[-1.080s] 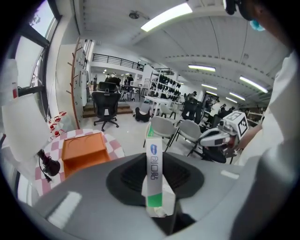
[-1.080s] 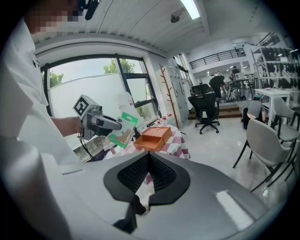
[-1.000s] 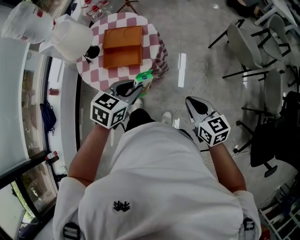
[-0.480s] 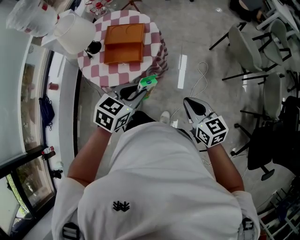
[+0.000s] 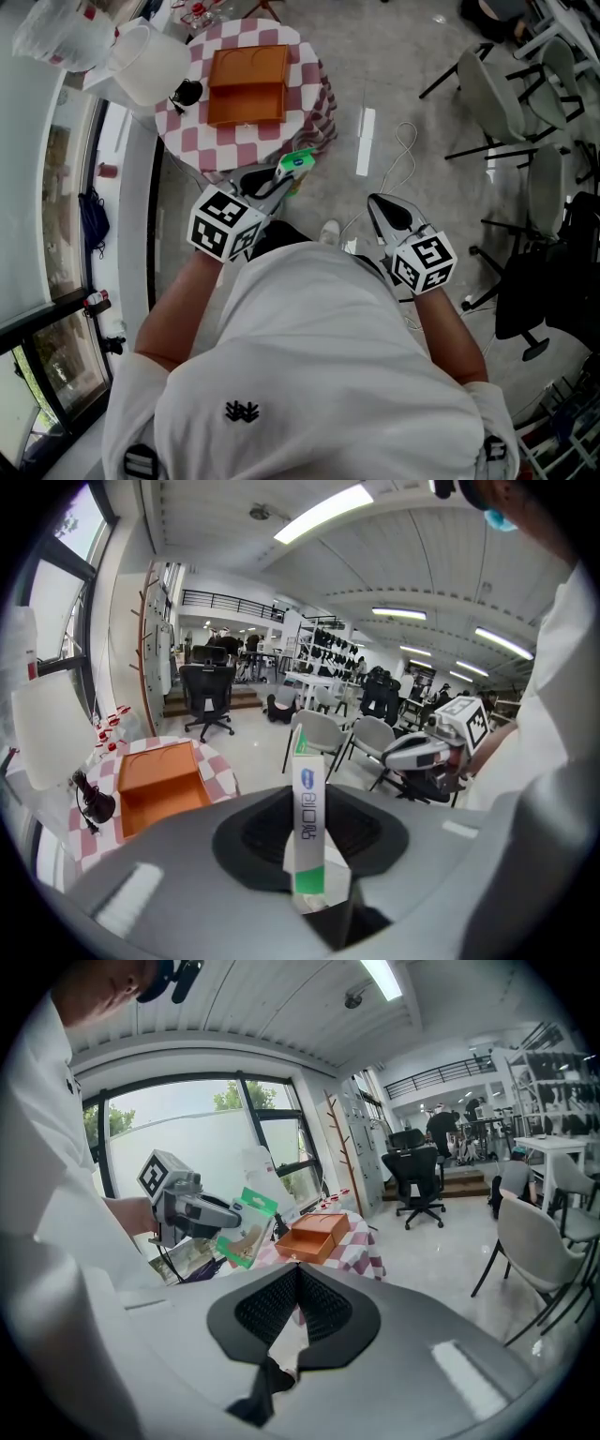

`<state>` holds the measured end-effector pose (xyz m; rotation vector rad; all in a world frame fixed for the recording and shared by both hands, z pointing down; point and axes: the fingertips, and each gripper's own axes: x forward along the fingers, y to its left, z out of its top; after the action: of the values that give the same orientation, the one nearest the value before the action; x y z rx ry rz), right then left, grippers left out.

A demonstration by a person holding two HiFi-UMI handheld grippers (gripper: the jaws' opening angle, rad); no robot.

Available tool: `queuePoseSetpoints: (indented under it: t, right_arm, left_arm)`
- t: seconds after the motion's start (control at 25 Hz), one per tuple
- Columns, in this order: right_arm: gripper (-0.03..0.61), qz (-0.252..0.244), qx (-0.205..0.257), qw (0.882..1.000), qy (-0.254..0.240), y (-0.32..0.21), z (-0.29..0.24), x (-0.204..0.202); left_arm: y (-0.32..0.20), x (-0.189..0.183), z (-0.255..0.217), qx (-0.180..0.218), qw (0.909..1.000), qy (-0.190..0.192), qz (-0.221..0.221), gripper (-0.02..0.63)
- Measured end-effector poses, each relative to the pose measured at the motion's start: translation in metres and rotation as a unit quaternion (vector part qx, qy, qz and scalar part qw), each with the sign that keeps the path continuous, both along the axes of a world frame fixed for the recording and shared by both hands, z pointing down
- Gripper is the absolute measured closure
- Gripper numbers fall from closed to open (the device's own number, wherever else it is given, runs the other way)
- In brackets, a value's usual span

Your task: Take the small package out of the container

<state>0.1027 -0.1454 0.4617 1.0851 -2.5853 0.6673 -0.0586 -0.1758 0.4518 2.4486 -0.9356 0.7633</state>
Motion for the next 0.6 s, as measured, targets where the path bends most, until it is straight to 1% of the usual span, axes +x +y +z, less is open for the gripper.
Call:
queuePoseSetpoints:
  t: [0.6]
  right_arm:
    - [0.578,0.002,0.003,1.0,0.003,-0.0059,0.0007,0.0064]
  left_arm:
    - [-0.0056,0.0071,0.0034,-0.005,1.0,-0.005,0.006,0.461]
